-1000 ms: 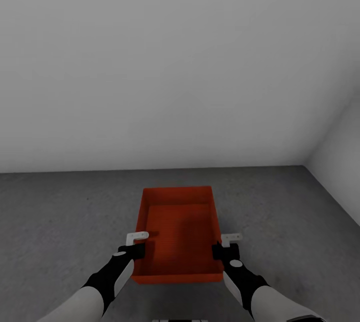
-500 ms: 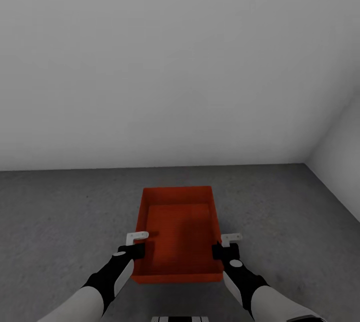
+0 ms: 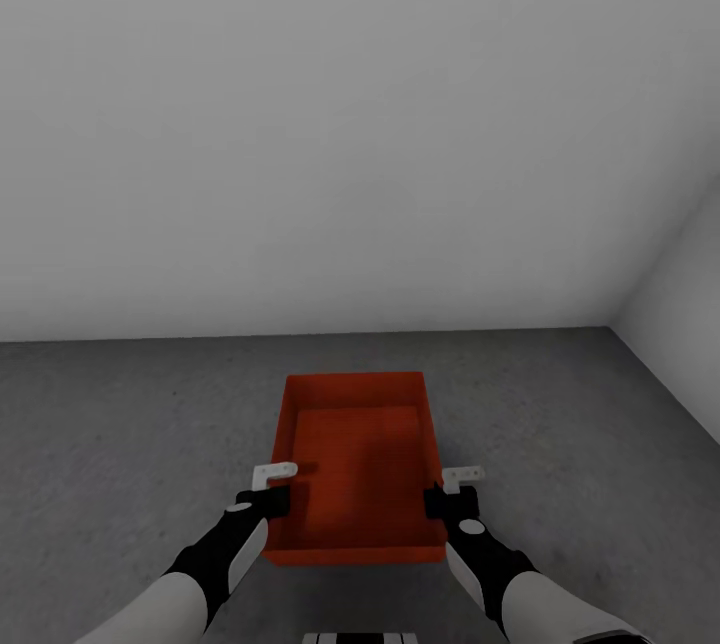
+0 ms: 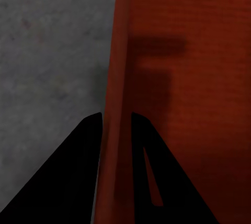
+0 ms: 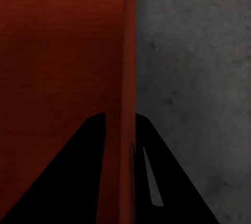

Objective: Move the two storage containers from the living room to the garage. In the garage, place one container on the floor and stack the other container on top of it (either order is fine).

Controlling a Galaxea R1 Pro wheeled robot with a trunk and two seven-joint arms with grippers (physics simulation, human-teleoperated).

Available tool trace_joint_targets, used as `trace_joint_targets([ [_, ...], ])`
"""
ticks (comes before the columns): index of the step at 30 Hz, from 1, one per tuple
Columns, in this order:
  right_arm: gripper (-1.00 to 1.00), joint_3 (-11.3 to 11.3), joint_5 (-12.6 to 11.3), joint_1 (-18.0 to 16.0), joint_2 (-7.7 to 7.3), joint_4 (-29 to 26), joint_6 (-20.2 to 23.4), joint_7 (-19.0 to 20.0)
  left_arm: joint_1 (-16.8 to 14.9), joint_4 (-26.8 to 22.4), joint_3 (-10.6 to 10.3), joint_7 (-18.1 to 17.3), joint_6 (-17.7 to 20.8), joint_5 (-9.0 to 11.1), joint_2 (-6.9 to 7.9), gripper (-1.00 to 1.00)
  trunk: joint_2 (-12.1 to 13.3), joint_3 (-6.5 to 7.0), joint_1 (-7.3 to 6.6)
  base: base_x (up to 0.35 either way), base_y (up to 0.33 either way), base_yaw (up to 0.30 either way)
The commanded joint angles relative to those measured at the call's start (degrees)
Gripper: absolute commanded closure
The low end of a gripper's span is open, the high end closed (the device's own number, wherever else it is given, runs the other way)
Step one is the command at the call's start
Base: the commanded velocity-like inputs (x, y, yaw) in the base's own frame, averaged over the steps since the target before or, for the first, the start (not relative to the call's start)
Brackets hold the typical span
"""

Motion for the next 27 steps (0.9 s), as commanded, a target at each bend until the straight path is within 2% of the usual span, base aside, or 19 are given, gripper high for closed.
trace_joint_targets([
  [1, 1.0, -1.89, -1.23, -0.01, 0.9, 0.1, -0.08, -0.13, -0.02, -0.29, 0.84, 3.85, -1.63, 0.92, -0.03, 1.0, -0.02, -0.04, -0.01, 0.0, 0.0, 0.0],
  [11, 1.0, -1.86, -0.96, -0.01, 0.85, 0.1, 0.02, -0.13, -0.04, -0.14, 0.81, 3.88, -1.6, 1.05, -0.12, 1.0, -0.02, -0.04, -0.01, 0.0, 0.0, 0.0],
  [12, 1.0, -1.84, -0.95, -0.02, 0.85, 0.1, 0.03, -0.1, -0.05, -0.13, 0.79, 3.88, -1.58, 1.06, -0.14, -1.0, -0.02, -0.04, -0.01, 0.0, 0.0, 0.0],
  [13, -1.0, -1.82, -0.95, -0.01, 0.83, 0.1, 0.04, -0.11, -0.04, -0.13, 0.81, 3.88, -1.55, 1.11, -0.17, -1.0, -0.02, -0.04, -0.01, 0.0, 0.0, 0.0],
  [27, -1.0, -1.81, -1.21, -0.02, 0.58, 0.1, 0.0, 0.02, -0.02, -0.21, 0.83, 3.79, -1.63, 1.0, -0.04, -1.0, -0.02, -0.04, -0.01, 0.0, 0.0, 0.0],
])
